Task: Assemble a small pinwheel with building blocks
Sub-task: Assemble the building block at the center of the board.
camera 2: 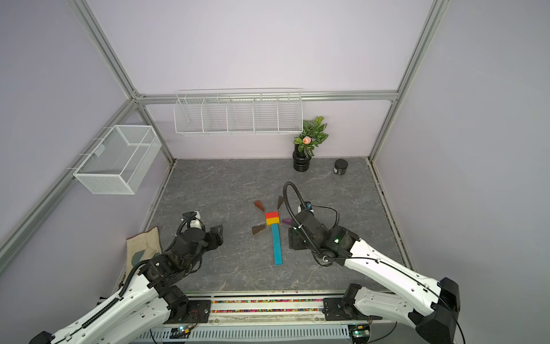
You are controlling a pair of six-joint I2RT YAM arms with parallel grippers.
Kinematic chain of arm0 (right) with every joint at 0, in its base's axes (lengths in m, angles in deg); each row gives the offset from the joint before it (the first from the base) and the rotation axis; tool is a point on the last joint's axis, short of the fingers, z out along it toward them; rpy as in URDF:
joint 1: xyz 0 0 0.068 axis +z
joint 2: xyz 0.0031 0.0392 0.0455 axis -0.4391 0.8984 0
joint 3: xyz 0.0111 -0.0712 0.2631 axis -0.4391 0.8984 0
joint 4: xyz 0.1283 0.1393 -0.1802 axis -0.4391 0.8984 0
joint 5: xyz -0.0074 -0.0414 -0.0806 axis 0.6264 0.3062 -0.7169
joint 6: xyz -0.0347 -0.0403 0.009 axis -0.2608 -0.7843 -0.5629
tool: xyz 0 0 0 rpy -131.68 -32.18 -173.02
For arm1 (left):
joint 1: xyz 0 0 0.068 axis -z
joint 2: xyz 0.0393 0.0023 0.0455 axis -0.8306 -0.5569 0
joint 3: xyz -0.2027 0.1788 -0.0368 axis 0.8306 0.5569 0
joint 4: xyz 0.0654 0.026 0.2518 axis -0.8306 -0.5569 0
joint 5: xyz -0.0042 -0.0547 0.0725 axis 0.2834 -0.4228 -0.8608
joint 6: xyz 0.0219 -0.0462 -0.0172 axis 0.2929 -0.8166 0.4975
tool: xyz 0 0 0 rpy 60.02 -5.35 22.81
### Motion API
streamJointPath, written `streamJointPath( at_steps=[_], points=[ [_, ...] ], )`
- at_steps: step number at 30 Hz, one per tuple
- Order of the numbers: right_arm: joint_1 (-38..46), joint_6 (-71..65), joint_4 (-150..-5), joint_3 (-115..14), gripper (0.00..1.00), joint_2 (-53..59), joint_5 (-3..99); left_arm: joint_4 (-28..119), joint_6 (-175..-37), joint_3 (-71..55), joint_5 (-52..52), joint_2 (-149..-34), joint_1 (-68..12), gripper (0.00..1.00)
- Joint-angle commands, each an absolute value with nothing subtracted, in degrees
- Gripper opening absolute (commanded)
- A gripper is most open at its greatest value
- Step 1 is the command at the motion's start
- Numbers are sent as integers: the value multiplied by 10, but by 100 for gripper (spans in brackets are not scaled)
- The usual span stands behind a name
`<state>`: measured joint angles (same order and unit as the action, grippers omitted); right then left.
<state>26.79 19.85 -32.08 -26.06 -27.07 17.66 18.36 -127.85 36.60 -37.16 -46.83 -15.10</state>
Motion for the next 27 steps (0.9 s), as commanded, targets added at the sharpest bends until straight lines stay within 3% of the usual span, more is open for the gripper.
streamJointPath(
  at_steps=[1,9,18,27],
  points=[
    [266,170,-285,-209,52,-267,218,192,-1256,348,-395,-465,-159,79],
    [336,198,-367,-154,25,-210,257,193,-1263,355,-402,-470,-160,79],
    [380,185,-422,-203,13,-69,270,196,-1270,361,-395,-471,-160,79],
    [392,179,-451,-230,7,8,290,189,-1278,374,-385,-459,-160,79]
  ],
)
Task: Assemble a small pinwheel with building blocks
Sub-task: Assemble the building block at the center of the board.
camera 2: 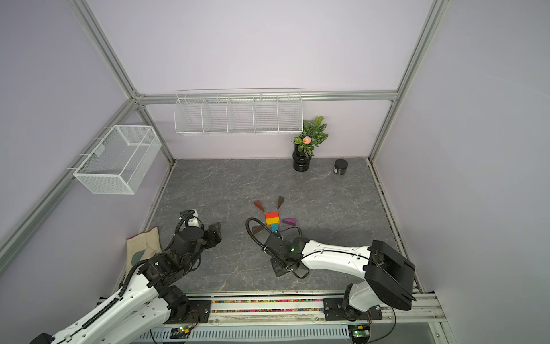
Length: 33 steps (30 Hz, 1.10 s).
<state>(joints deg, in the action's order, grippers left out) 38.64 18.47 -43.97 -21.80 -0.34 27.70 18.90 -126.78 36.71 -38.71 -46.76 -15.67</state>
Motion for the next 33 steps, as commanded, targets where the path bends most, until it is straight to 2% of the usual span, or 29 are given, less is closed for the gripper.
streamJointPath(
  at_steps=[1,10,33],
  points=[
    [392,180,-452,-230,7,12,291,187,-1278,375,-386,-457,-160,79],
    [390,185,-445,-240,6,44,277,180,-1282,383,-389,-442,-160,79],
    [379,196,-444,-239,7,29,269,177,-1282,384,-385,-438,-160,79]
  ],
)
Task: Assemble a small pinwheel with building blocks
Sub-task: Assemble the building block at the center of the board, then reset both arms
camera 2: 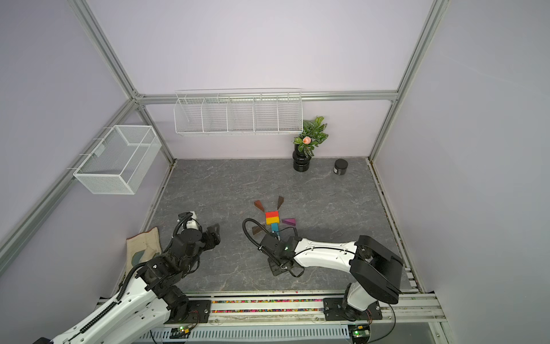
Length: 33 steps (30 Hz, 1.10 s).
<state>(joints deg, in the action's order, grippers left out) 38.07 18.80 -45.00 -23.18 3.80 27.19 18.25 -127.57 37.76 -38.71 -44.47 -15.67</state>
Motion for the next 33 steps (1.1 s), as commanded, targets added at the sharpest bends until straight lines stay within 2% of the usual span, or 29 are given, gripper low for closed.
streamJointPath(
  at_steps=[1,6,10,13,17,23,26,29,30,33],
  points=[
    [381,195,-443,-238,7,20,271,177,-1283,383,-385,-439,-160,79],
    [396,201,-418,-226,10,-59,259,172,-1277,376,-391,-436,-160,79],
    [374,186,-352,-230,12,-161,196,178,-1246,366,-408,-433,-160,79],
    [300,147,-324,-240,13,-229,187,197,-1217,357,-403,-438,-180,79],
    [181,70,-338,-248,16,-276,191,229,-1180,348,-363,-457,-253,79],
    [4,-45,-455,-218,26,-282,172,333,-1066,360,-324,-489,-377,81],
    [-67,-93,-578,-164,37,-288,141,428,-1016,396,-290,-518,-448,83],
    [-137,-135,-723,-88,50,-284,132,564,-946,445,-308,-577,-474,85],
    [-155,-151,-774,-63,57,-278,135,596,-936,452,-315,-601,-480,85],
    [-200,-169,-938,8,71,-230,147,640,-937,443,-297,-699,-513,87]
  ],
)
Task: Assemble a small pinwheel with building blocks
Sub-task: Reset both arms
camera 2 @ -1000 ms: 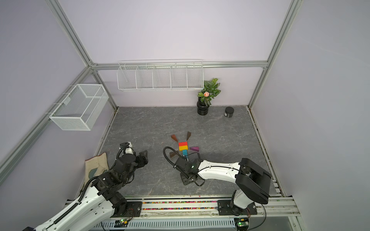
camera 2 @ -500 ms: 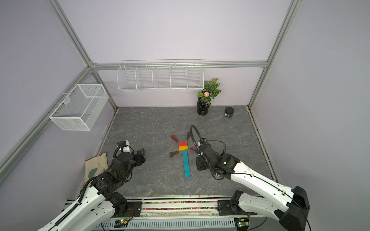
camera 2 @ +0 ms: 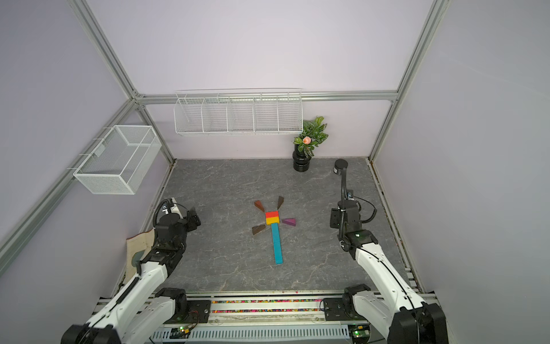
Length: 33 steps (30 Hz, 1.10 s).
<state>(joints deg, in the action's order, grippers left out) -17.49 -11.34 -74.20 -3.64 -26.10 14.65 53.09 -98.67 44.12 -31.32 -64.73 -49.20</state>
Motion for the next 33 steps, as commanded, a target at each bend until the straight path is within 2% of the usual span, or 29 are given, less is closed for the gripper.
streamJointPath(
  at_steps=[1,4,5,7,10,11,13,15,18,19,21,23,33],
  points=[
    [-214,-169,-979,20,76,-200,153,660,-933,438,-293,-737,-519,87],
    [-243,-158,-1059,17,82,-91,151,666,-923,389,-299,-811,-524,88],
    [-249,-143,-1010,-17,83,-74,152,724,-916,395,-296,-833,-525,88],
    [-256,-161,-1091,-16,84,-38,178,780,-930,389,-285,-870,-532,89],
    [-251,-189,-1130,-28,88,10,196,868,-916,397,-262,-947,-534,89],
    [-246,-206,-1128,-24,100,7,229,886,-920,411,-252,-950,-537,89],
    [-247,-208,-1197,19,90,3,243,886,-915,413,-240,-948,-537,90],
    [-252,-204,-1371,82,89,44,229,850,-912,398,-233,-947,-538,90],
    [-252,-196,-1279,53,89,24,223,852,-912,398,-234,-947,-537,91],
    [-248,-205,-1315,60,89,35,225,852,-912,398,-233,-946,-538,92],
    [-248,-200,-1266,49,89,19,228,851,-913,398,-234,-946,-538,95],
    [-247,-204,-1300,56,89,30,227,852,-913,398,-233,-947,-538,96],
    [-245,-204,-1284,53,89,23,223,853,-913,398,-234,-946,-538,100]
  ],
)
